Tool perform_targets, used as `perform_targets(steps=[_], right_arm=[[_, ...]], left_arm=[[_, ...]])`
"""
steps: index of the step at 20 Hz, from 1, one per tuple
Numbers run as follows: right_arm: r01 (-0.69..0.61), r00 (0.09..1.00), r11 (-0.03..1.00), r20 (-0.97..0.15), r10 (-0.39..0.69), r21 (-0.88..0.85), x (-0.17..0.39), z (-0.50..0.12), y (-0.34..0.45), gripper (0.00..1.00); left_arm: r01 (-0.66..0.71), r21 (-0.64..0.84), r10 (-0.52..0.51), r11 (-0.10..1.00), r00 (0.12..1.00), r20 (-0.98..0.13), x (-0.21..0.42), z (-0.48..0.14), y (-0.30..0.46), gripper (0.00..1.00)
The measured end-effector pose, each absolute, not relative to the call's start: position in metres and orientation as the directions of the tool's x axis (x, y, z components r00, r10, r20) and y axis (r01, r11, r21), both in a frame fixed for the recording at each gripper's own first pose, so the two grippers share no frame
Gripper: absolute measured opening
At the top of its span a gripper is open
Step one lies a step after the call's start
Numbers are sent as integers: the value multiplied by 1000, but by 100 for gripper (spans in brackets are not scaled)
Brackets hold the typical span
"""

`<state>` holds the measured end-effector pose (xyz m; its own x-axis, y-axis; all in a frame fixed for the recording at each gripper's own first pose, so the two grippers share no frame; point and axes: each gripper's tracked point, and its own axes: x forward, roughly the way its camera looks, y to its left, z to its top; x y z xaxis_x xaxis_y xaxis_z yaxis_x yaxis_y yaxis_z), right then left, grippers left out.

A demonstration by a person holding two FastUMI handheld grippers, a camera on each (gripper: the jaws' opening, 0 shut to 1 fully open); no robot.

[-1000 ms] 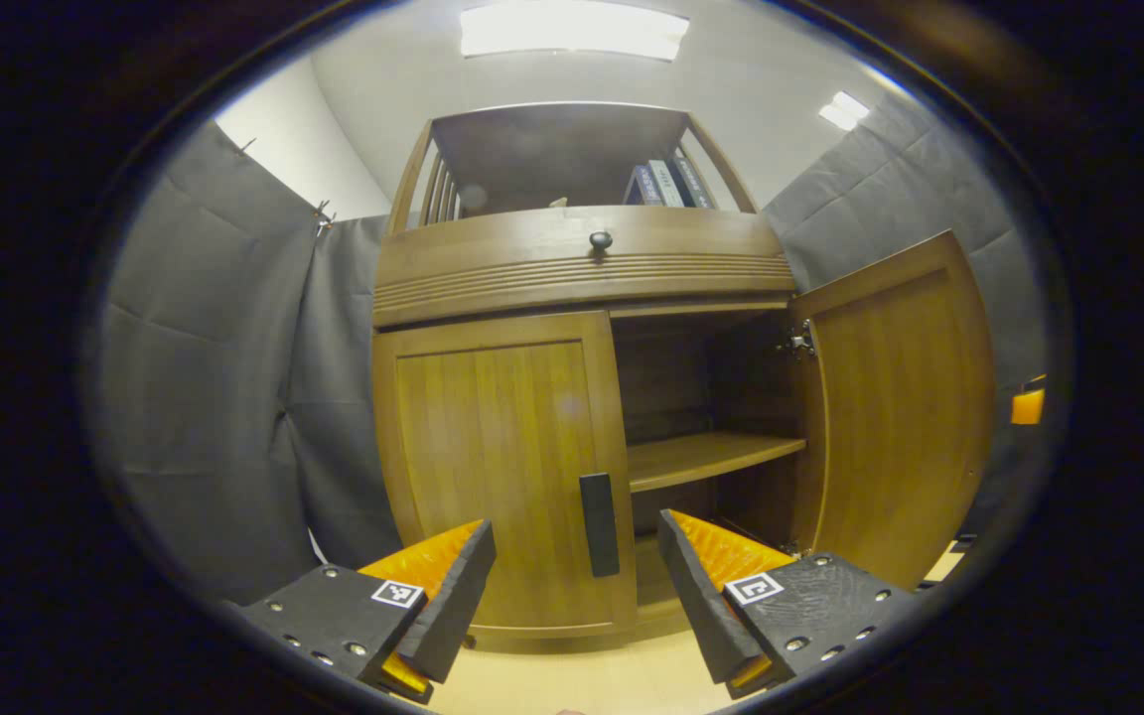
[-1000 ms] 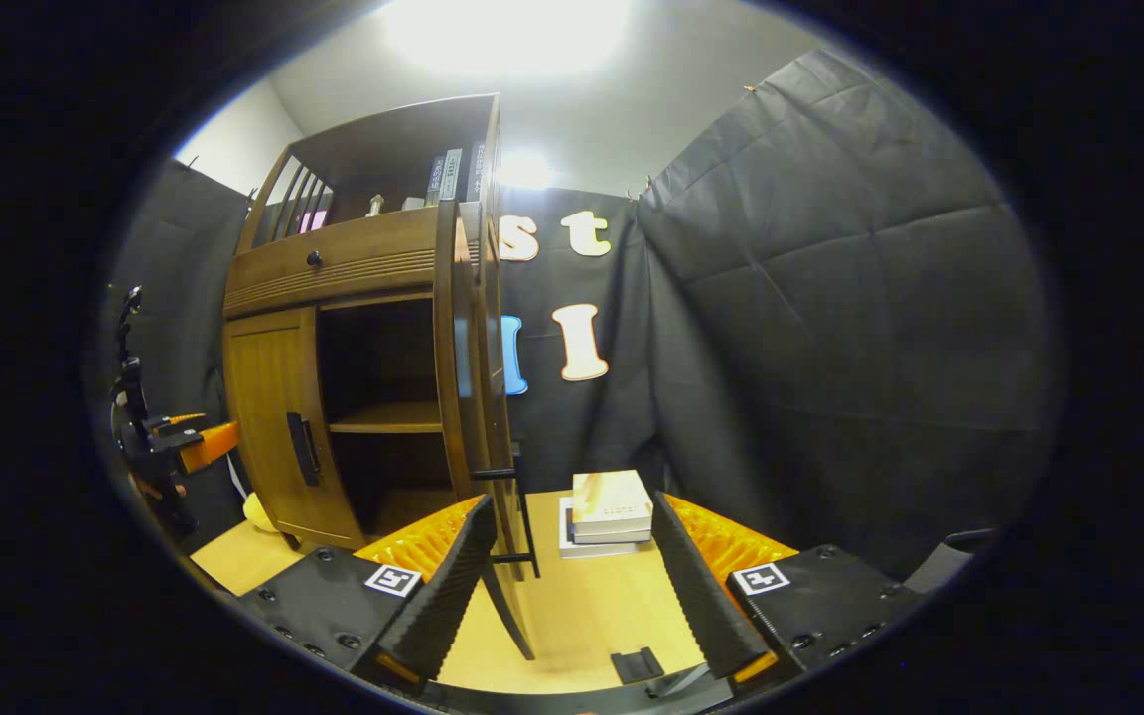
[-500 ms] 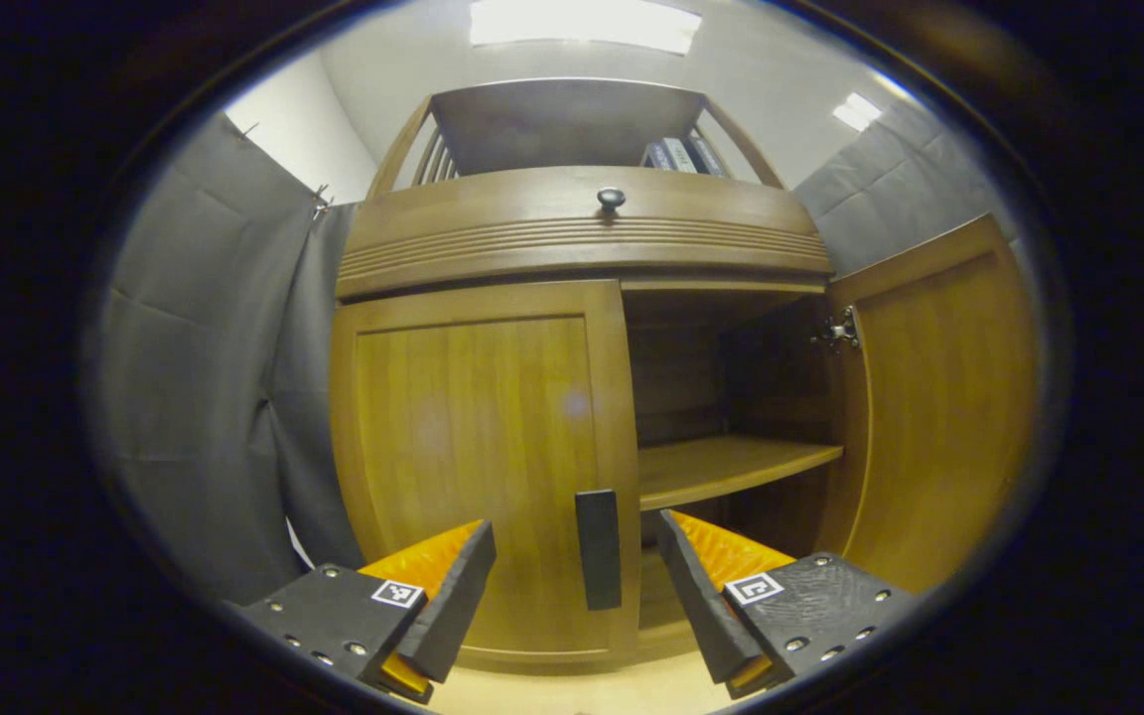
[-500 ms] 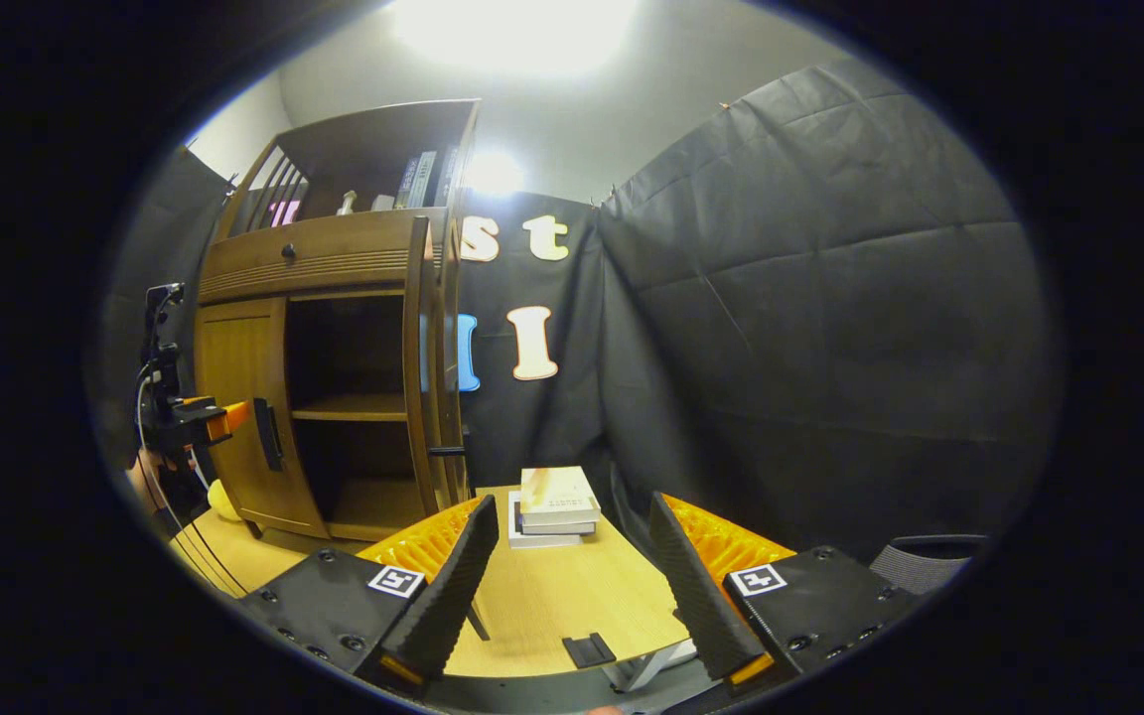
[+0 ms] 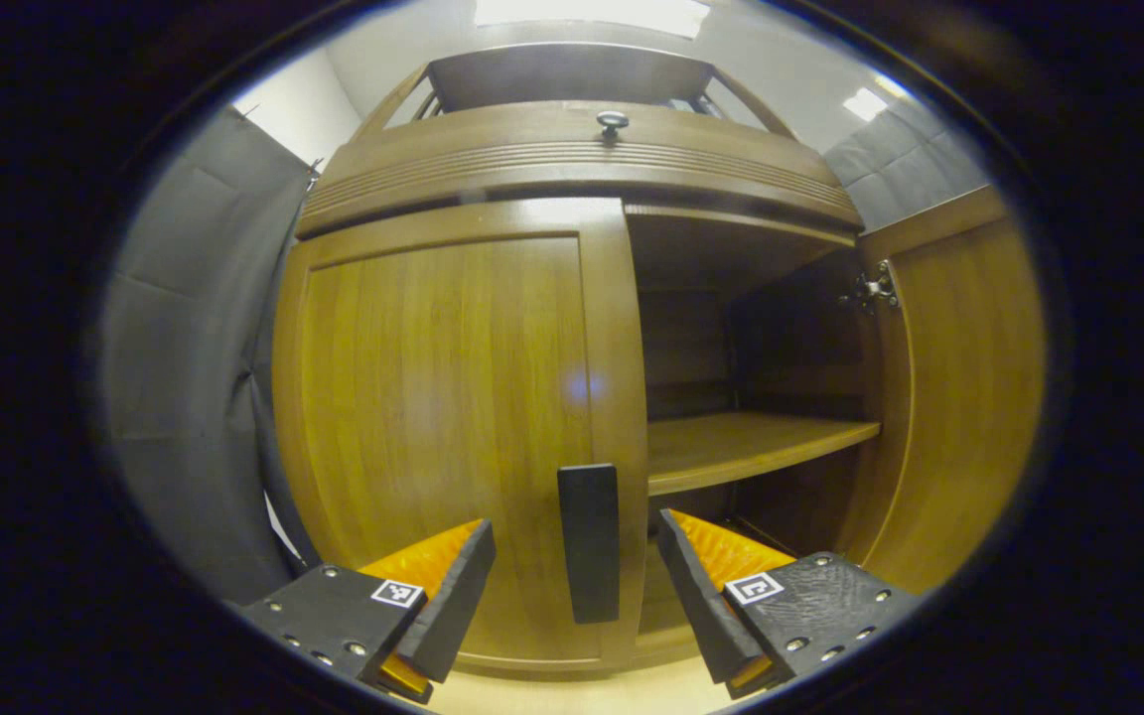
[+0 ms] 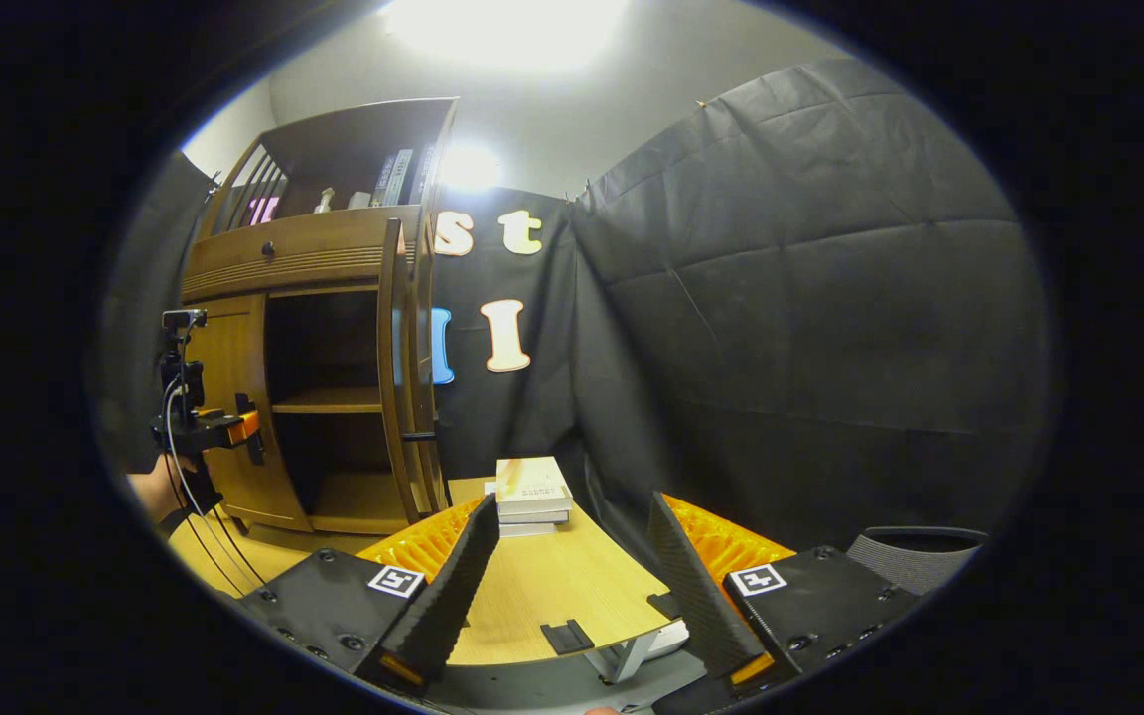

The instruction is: Open the right door of the double-door shoe cabinet with the right hand, and open the left door with the left hand.

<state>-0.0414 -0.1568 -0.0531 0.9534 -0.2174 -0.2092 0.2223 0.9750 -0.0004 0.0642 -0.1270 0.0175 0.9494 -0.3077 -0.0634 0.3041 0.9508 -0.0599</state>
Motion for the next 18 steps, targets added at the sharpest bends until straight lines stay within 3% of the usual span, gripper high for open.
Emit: perform_targets(steps=[1, 4, 6, 8, 9, 10, 14, 16, 18], right_arm=[[224, 952, 975, -211, -219, -2, -43, -54, -157, 96], [223, 950, 975, -222, -219, -5, -44, -57, -157, 92], [220, 950, 975, -226, -216, -7, -44, -59, -157, 96], [210, 951, 978, -230, -206, -6, -44, -61, -156, 96], [208, 951, 978, -234, -204, -7, -44, -62, -156, 96], [206, 950, 979, -238, -202, -8, -43, -64, -157, 96], [189, 955, 982, -236, -182, 6, -38, -64, -156, 92], [175, 958, 984, -234, -168, 12, -34, -67, -154, 95], [170, 959, 985, -233, -164, 6, -33, -69, -154, 92]], left_arm=[[307, -60, -311, 950, 948, -71, 64, 17, -128, 96], [321, -66, -327, 945, 939, -108, 61, 16, -138, 77], [332, -55, -337, 942, 933, -125, 63, 13, -139, 78], [342, -57, -347, 938, 931, -114, 69, 14, -149, 46], [340, -34, -342, 940, 933, -113, 71, 15, -150, 41], [335, -34, -336, 942, 936, -107, 73, 11, -151, 41], [320, -64, -326, 945, 934, -148, 68, 9, -148, 22], [322, -69, -329, 944, 931, -155, 62, 8, -145, 19], [322, -68, -329, 944, 933, -148, 53, 9, -141, 20]])
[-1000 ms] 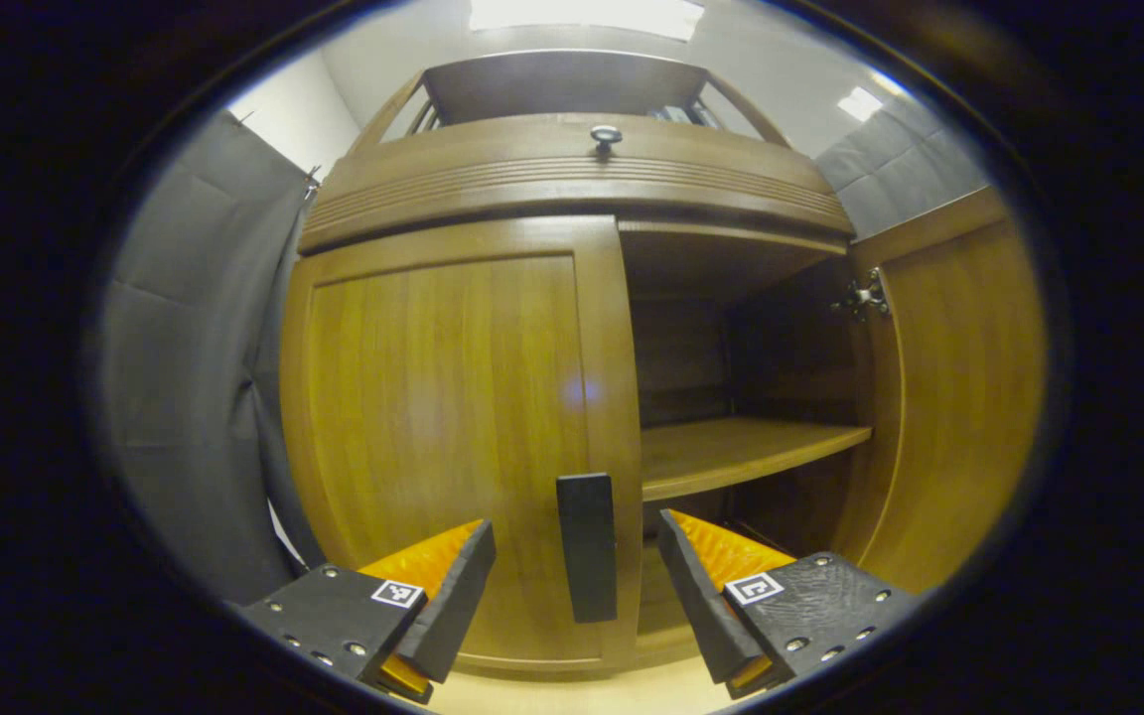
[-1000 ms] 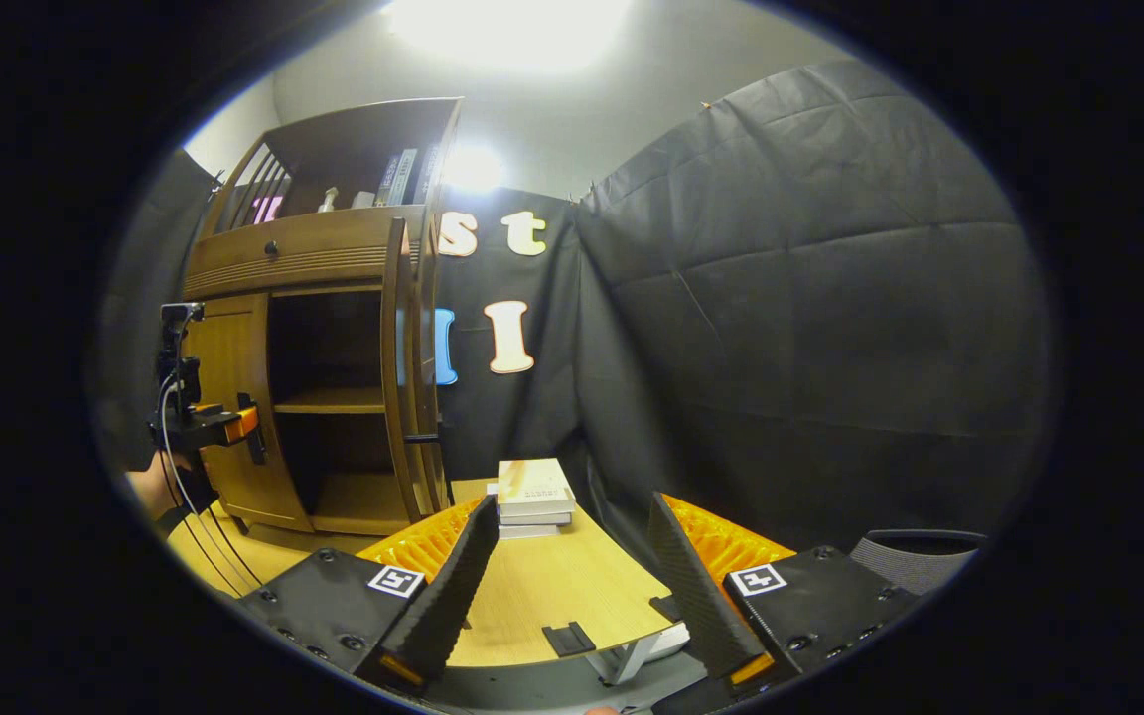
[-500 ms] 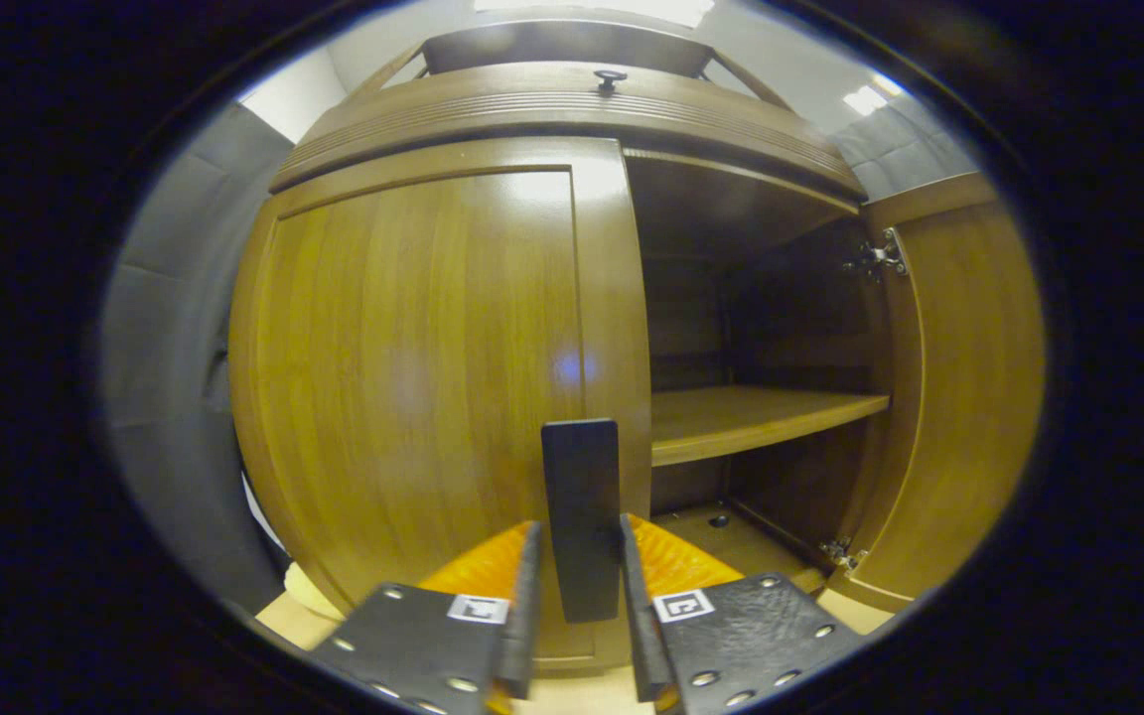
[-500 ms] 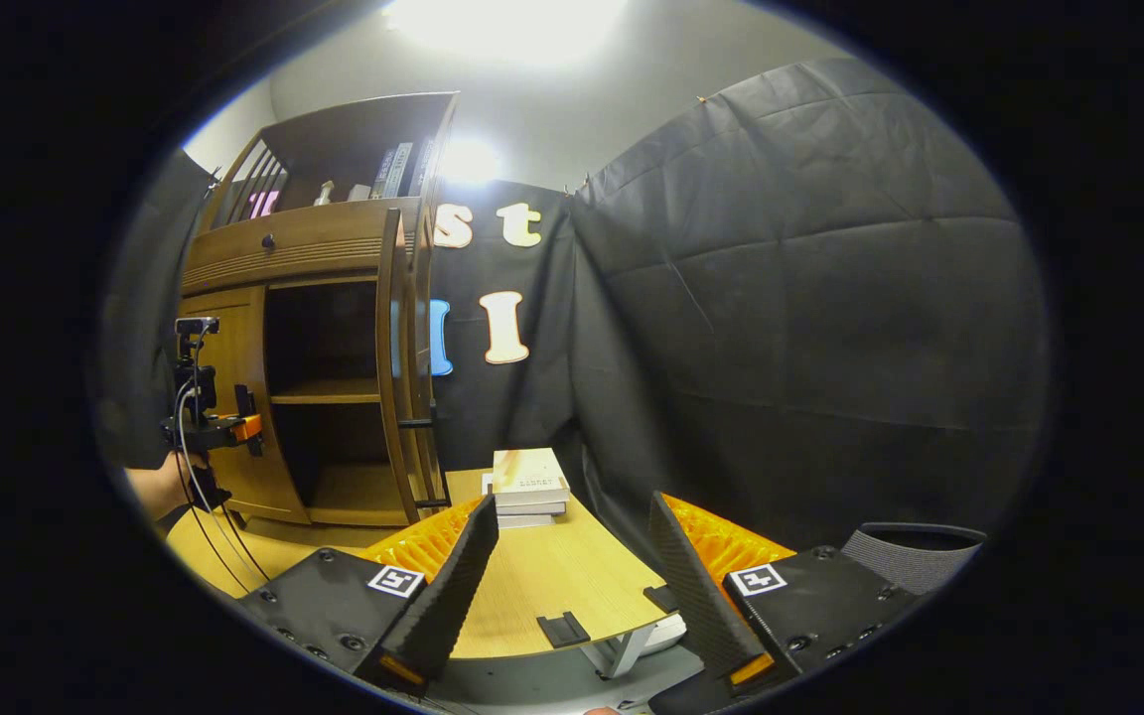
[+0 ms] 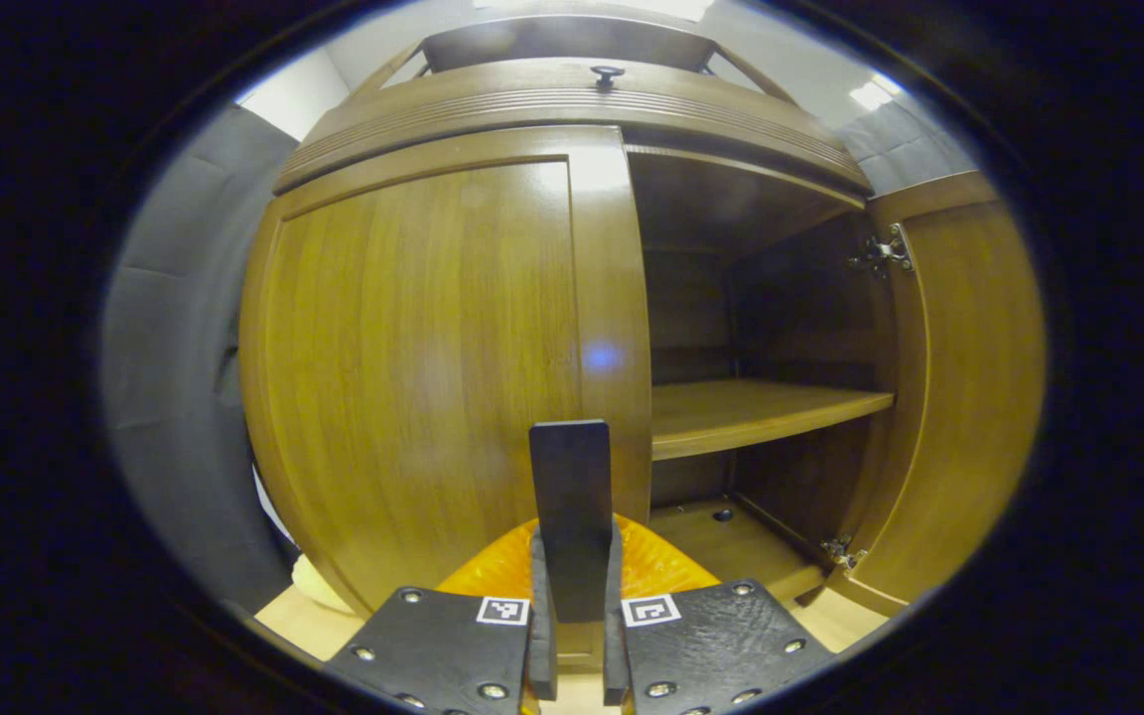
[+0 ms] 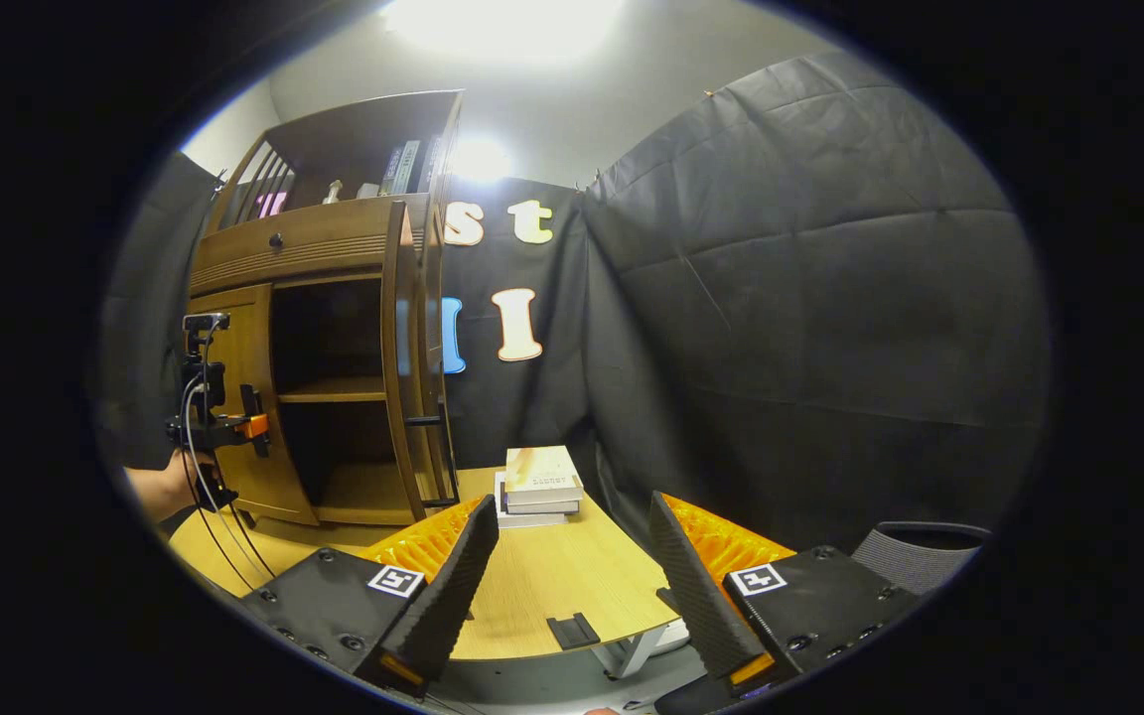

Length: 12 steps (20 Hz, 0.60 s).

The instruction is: Open the right door of the double-door shoe cabinet with the right hand, and open the left door with the left hand.

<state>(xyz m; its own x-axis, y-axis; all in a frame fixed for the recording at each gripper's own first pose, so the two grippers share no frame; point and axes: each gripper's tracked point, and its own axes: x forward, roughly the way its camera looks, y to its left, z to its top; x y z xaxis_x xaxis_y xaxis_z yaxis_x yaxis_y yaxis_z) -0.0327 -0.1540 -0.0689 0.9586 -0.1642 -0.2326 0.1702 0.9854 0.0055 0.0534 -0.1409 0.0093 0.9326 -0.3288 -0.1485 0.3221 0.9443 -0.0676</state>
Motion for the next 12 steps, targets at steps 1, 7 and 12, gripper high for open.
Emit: perform_targets(steps=[1, 7, 12], right_arm=[[162, 959, 987, -235, -156, 7, -33, -69, -152, 92], [111, 966, 993, -238, -100, 31, -18, -76, -131, 95], [45, 974, 999, -223, -40, 18, -9, -72, -104, 96]], left_arm=[[325, -70, -332, 943, 932, -148, 48, 10, -138, 21], [347, -100, -359, 932, 924, -135, 35, 31, -132, 22], [346, -121, -362, 930, 921, -146, 38, 47, -127, 22]])
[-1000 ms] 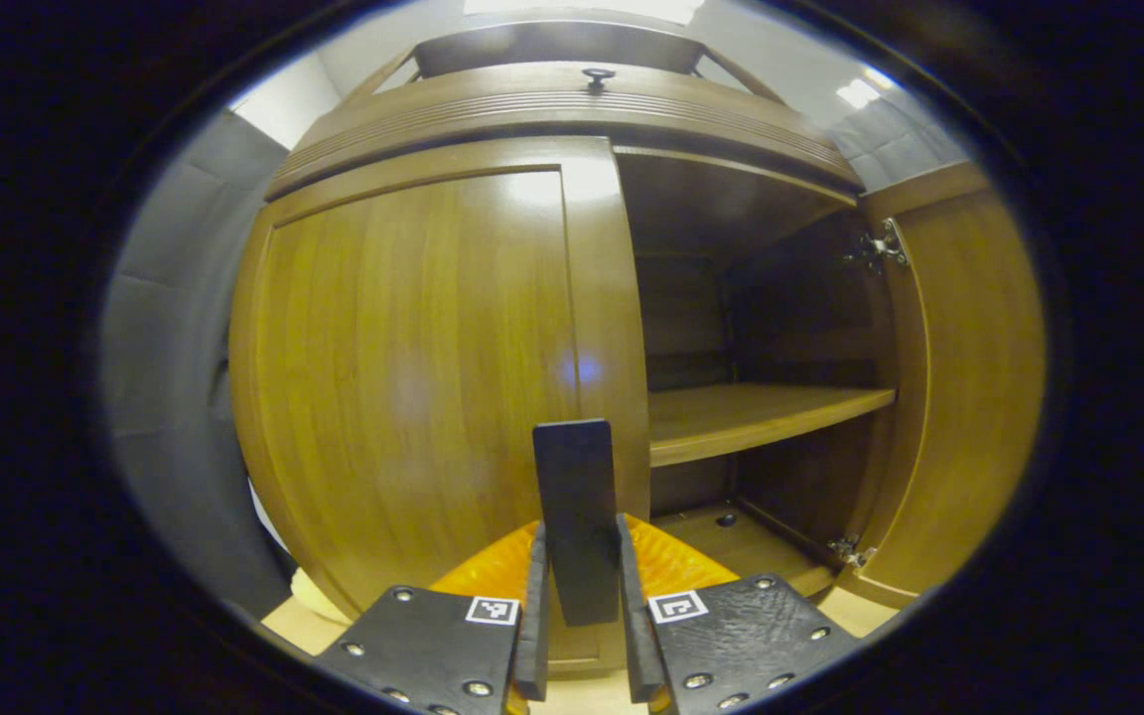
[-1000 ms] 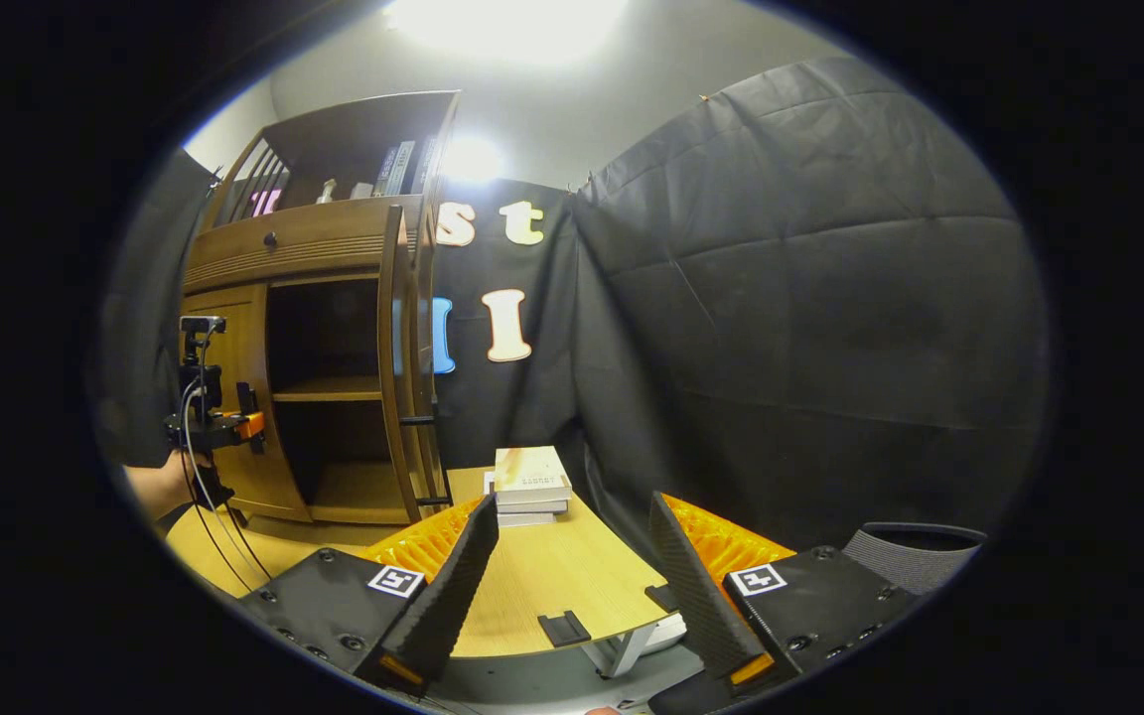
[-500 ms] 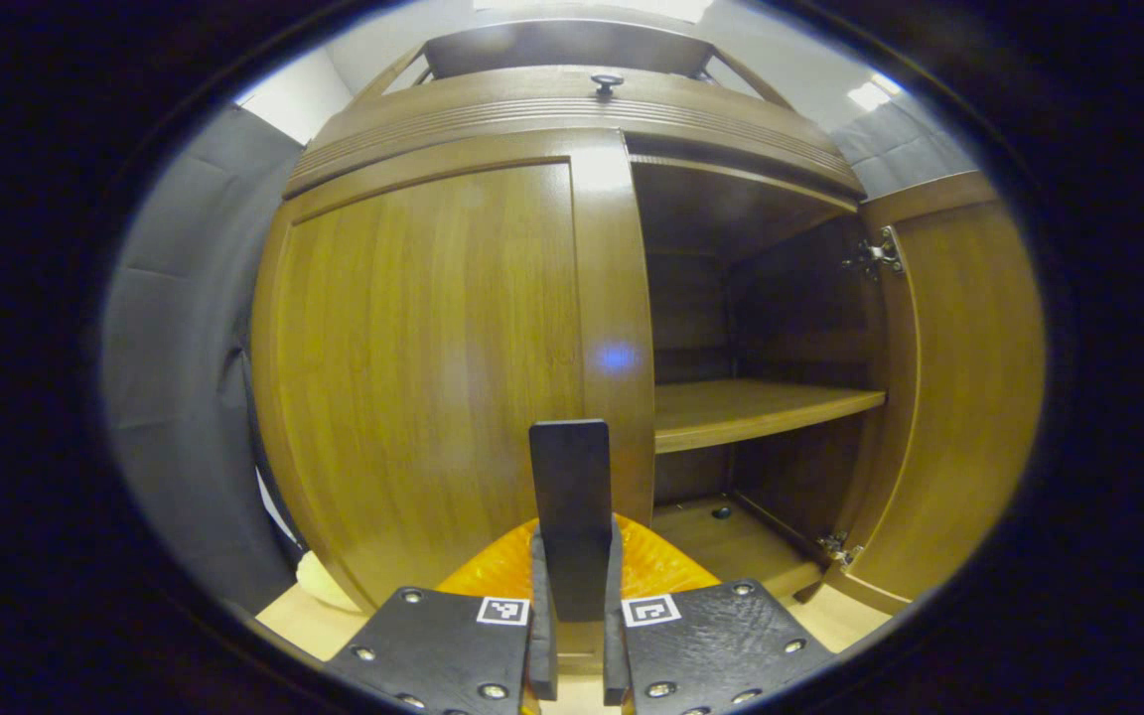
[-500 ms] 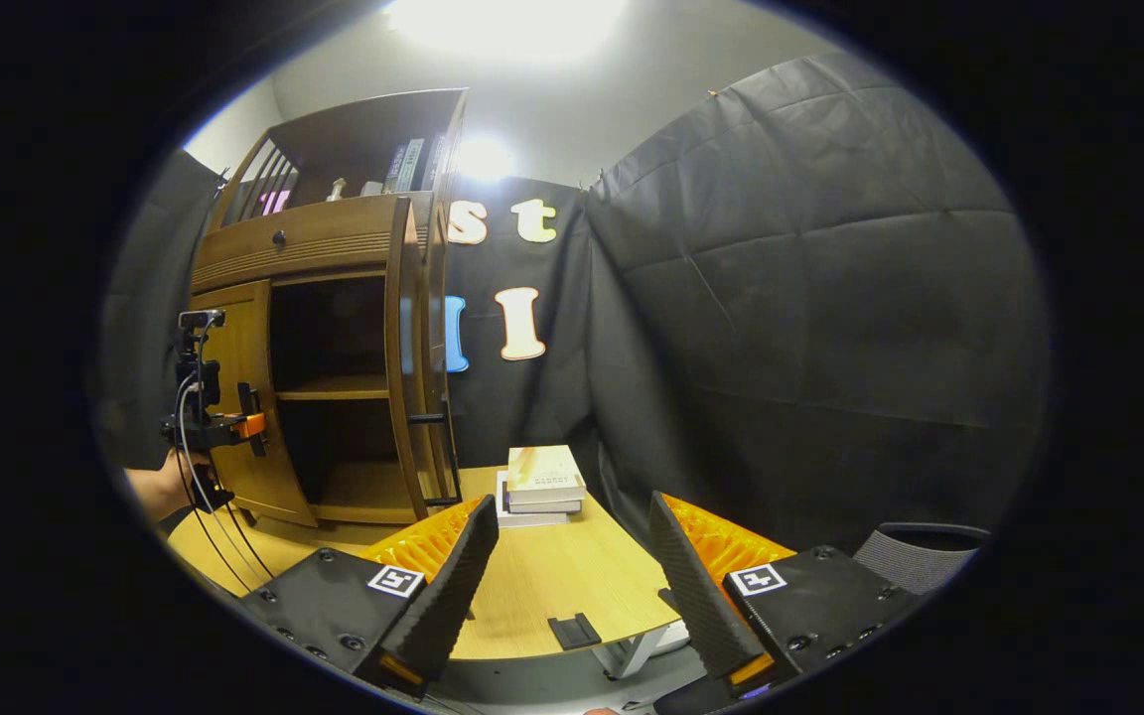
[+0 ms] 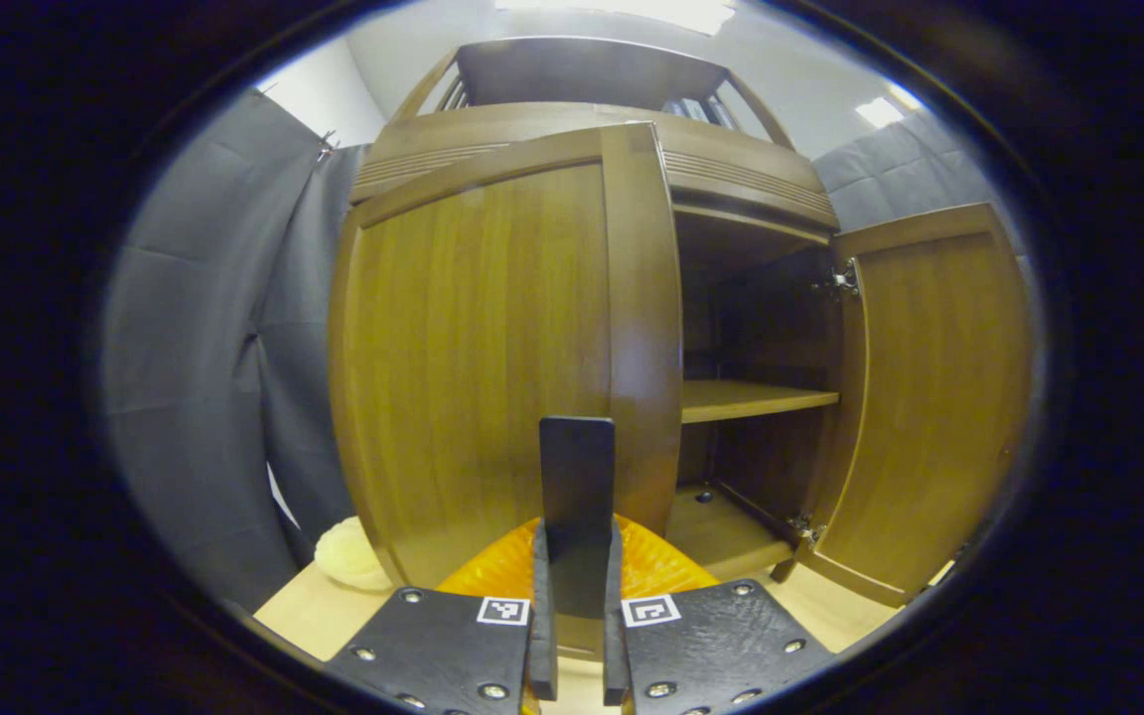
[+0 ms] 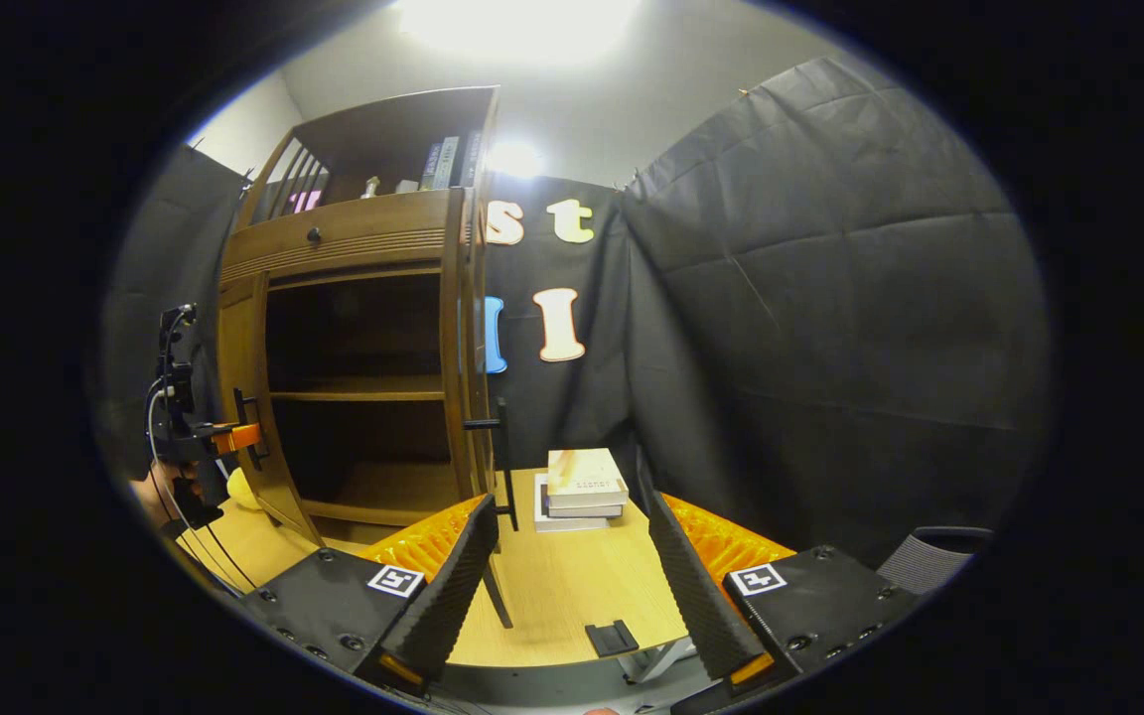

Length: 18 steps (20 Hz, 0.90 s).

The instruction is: Open the right door of the double-door shoe cabinet with the right hand, and open the left door with the left hand.

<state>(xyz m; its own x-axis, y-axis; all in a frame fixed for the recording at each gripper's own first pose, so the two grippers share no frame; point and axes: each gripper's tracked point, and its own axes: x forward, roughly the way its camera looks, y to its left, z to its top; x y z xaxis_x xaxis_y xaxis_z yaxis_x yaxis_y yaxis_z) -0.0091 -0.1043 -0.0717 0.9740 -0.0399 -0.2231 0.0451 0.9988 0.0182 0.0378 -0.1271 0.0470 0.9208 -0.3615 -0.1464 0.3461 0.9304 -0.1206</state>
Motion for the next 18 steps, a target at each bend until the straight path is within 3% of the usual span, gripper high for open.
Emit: perform_targets(steps=[18], right_arm=[[-142, 968, 989, -206, 146, 34, 0, -70, -18, 96]], left_arm=[[275, -97, -288, 956, 946, -147, 45, 26, -136, 21]])
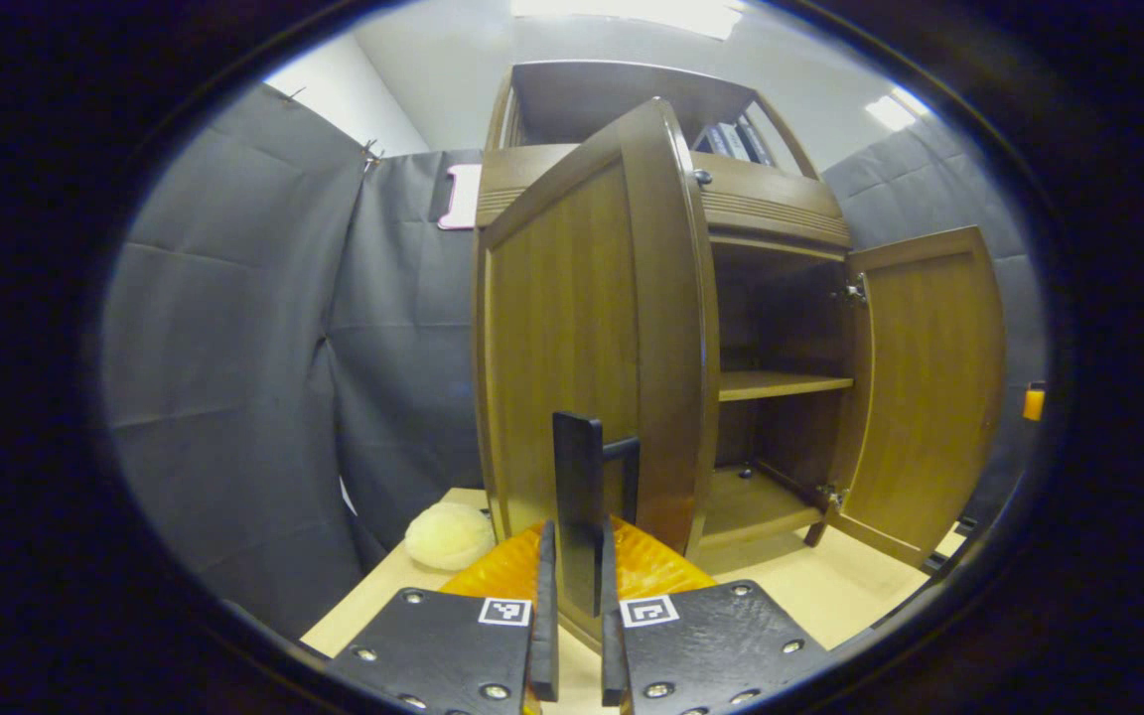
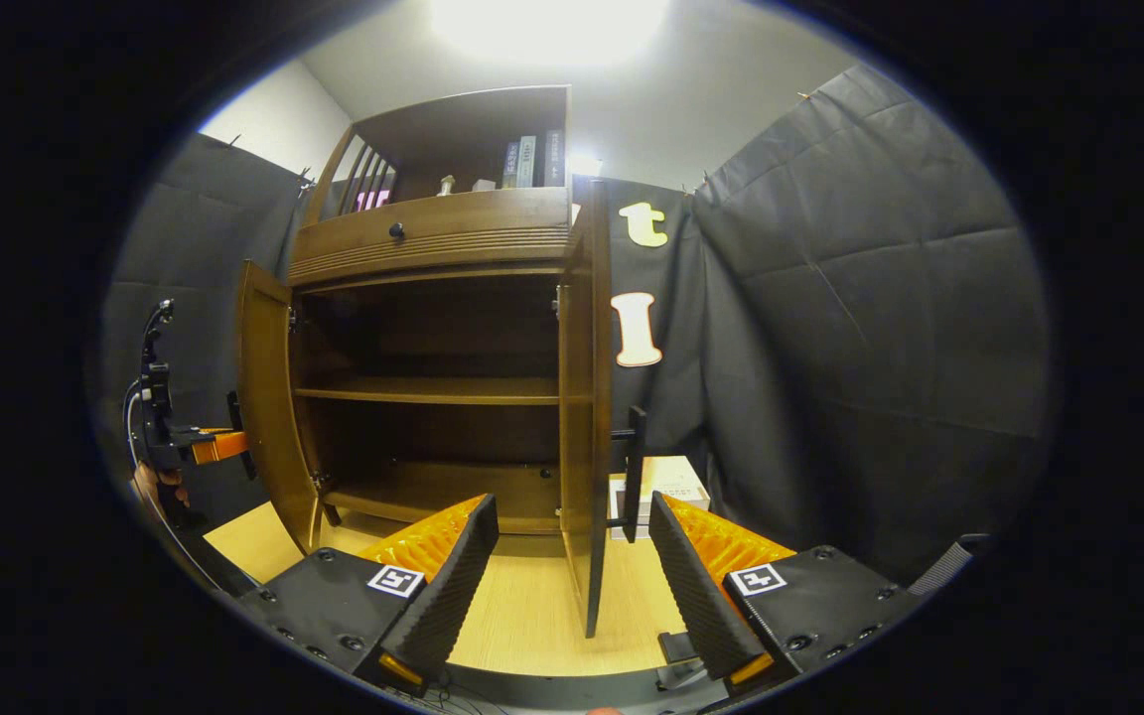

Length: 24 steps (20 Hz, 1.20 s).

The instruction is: Open the right door of the double-door shoe cabinet with the right hand, and open the left door with the left hand.

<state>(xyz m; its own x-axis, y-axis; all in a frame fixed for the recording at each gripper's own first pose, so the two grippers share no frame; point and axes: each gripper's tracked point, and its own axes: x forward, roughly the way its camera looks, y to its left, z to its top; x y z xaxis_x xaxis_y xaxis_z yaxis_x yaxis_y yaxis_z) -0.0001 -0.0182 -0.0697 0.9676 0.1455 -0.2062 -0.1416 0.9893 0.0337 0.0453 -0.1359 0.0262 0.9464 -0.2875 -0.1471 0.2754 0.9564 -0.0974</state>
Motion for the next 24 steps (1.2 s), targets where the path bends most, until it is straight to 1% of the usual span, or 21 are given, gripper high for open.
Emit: perform_targets(steps=[1, 2, 3, 4, 7, 8, 9, 10, 11, 12, 13, 14, 15, 16, 17, 18, 19, 20, 22, 23, 24], right_arm=[[-149, 967, 988, -205, 153, 35, 1, -69, -13, 96], [-156, 966, 987, -204, 160, 36, 2, -68, -8, 92], [-164, 965, 986, -202, 168, 38, 2, -68, -3, 92], [-170, 964, 985, -201, 175, 38, 2, -67, 2, 96], [-188, 962, 982, -194, 190, 31, 3, -65, 15, 96], [-193, 962, 981, -192, 195, 30, 3, -64, 20, 92], [-197, 961, 980, -190, 199, 30, 3, -62, 24, 96], [-201, 961, 979, -188, 203, 31, 3, -61, 28, 92], [-204, 961, 978, -185, 206, 32, 3, -61, 32, 96], [-208, 960, 978, -184, 210, 32, 2, -60, 36, 96], [-211, 959, 977, -184, 213, 31, 2, -60, 40, 96], [-217, 958, 976, -186, 219, 30, 3, -61, 45, 92], [-224, 956, 974, -190, 225, 29, 4, -62, 50, 92], [-231, 953, 972, -192, 233, 30, 5, -62, 58, 96], [-238, 951, 971, -194, 239, 29, 5, -63, 64, 92], [-244, 949, 969, -196, 245, 28, 6, -63, 70, 92], [-251, 948, 968, -198, 251, 26, 6, -64, 77, 96], [-258, 946, 966, -198, 258, 23, 7, -64, 84, 96], [-265, 945, 964, -193, 264, 18, 9, -63, 96, 96], [-267, 945, 963, -193, 265, 17, 9, -62, 101, 92], [-266, 945, 964, -194, 264, 17, 11, -63, 106, 96]], left_arm=[[274, -99, -286, 957, 948, -142, 45, 27, -136, 21], [273, -98, -285, 957, 949, -136, 42, 29, -131, 21], [270, -96, -281, 958, 950, -132, 41, 30, -130, 21], [266, -95, -276, 959, 952, -129, 38, 31, -129, 21], [253, -95, -263, 963, 957, -122, 37, 29, -131, 21], [253, -95, -263, 963, 957, -118, 37, 27, -131, 19], [254, -93, -264, 963, 958, -116, 38, 26, -132, 17], [253, -91, -262, 963, 958, -114, 36, 28, -131, 15], [234, -83, -242, 969, 964, -113, 36, 28, -127, 15], [228, -85, -237, 970, 965, -112, 34, 26, -131, 20], [224, -103, -235, 969, 965, -114, 34, 25, -133, 20], [218, -117, -232, 969, 966, -118, 35, 27, -128, 14], [211, -115, -224, 971, 967, -117, 35, 30, -126, 14], [203, -105, -215, 973, 970, -116, 34, 29, -124, 17], [198, -98, -208, 975, 971, -118, 34, 27, -125, 20], [194, -99, -206, 976, 971, -121, 33, 27, -126, 18], [191, -102, -203, 976, 971, -123, 33, 27, -126, 15], [185, -102, -197, 977, 973, -124, 33, 27, -124, 20], [174, -100, -186, 980, 975, -123, 32, 28, -123, 18], [169, -102, -180, 980, 976, -122, 32, 28, -122, 18], [162, -102, -174, 981, 977, -124, 32, 28, -122, 18]])
